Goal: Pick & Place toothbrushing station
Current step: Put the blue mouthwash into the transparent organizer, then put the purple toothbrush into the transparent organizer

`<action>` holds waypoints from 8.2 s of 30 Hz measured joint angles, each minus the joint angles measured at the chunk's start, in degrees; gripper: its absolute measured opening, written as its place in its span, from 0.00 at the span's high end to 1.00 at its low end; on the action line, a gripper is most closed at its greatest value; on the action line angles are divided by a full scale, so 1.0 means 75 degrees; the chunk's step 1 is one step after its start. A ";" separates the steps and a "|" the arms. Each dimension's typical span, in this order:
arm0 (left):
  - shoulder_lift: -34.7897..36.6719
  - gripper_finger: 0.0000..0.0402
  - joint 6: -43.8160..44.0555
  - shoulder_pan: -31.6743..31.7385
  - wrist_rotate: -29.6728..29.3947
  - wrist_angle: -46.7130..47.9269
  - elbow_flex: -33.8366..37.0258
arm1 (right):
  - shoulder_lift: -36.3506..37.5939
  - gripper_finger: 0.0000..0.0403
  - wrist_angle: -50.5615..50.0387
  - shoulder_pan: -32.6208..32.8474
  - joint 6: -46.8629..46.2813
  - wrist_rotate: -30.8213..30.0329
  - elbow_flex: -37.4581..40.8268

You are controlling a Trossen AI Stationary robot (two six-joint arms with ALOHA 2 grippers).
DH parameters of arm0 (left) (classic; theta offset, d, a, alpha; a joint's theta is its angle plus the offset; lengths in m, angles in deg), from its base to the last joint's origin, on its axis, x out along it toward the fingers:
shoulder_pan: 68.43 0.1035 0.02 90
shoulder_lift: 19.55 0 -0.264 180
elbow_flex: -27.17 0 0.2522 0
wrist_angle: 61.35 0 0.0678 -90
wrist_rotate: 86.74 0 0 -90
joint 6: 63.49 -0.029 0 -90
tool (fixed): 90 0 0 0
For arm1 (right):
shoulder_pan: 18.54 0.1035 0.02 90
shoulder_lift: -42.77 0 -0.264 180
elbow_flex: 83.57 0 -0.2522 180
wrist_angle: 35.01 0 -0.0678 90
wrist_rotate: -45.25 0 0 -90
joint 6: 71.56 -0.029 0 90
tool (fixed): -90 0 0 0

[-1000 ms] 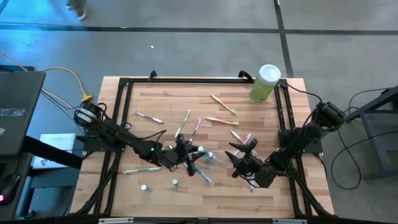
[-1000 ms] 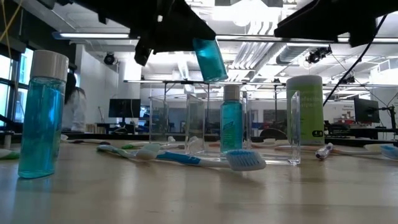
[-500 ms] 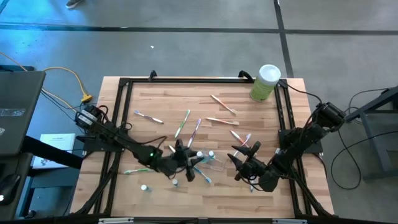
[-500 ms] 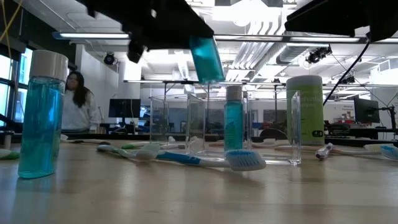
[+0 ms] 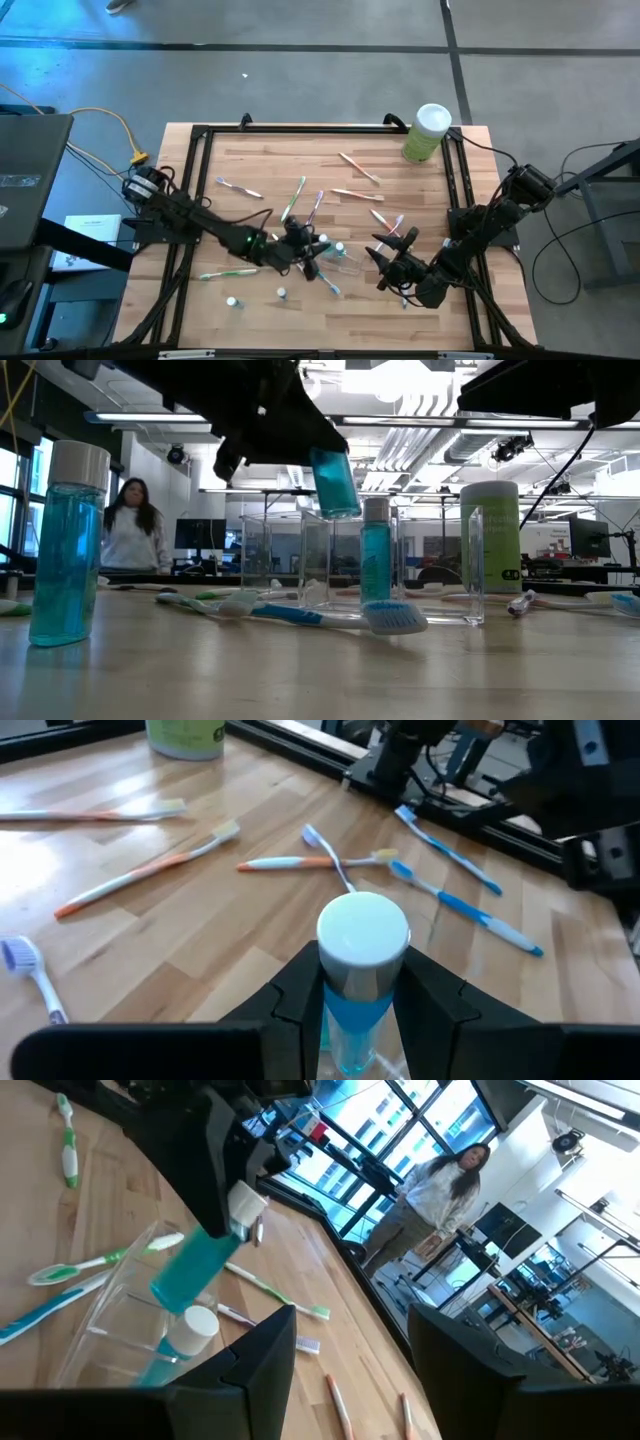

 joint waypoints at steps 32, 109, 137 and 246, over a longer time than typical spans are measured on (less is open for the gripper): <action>-0.0694 0.71 0.0270 0.0509 0.0618 0.0374 -0.0032 | -0.0003 0.54 -0.0329 -0.0020 -0.0096 0.0401 0.0000; 0.3357 0.61 -0.1331 0.0463 0.2506 0.4706 -0.0020 | 0.2862 0.54 -0.8770 -0.4788 -1.2719 0.9531 0.0000; 0.3357 0.61 -0.1360 0.0238 0.2818 0.6146 0.0026 | 0.0605 0.54 -0.8359 -0.6216 -1.2722 0.9952 0.0000; 0.2229 0.62 -0.1806 0.0532 0.2380 0.3396 0.0189 | -0.0684 0.91 0.4183 -0.2417 -0.3187 0.4799 0.1370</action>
